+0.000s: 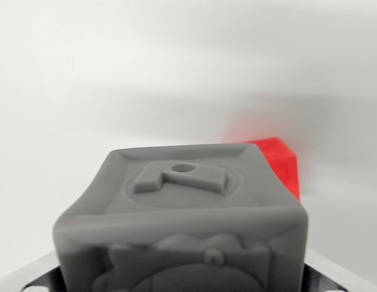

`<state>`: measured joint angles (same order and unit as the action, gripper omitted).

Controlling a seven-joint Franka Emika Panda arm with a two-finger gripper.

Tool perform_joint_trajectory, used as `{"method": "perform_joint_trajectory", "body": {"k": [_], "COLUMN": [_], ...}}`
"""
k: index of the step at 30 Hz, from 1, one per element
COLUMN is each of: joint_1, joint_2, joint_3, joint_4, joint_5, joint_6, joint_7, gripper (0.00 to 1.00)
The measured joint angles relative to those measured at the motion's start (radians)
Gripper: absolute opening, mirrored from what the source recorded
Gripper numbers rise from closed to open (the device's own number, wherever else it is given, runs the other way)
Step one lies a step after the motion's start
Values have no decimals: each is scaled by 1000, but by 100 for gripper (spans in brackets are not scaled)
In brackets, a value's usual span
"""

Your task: Destack cube

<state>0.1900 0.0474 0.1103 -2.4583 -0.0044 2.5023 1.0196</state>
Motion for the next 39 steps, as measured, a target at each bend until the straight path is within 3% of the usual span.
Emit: {"method": "perform_joint_trajectory", "body": {"k": [39], "joint_1": [88], "joint_2": [182], "joint_3": [3], "joint_4": [201], "joint_5": [-30], "joint_6": [-13], "joint_7": [282], "gripper": [0]}}
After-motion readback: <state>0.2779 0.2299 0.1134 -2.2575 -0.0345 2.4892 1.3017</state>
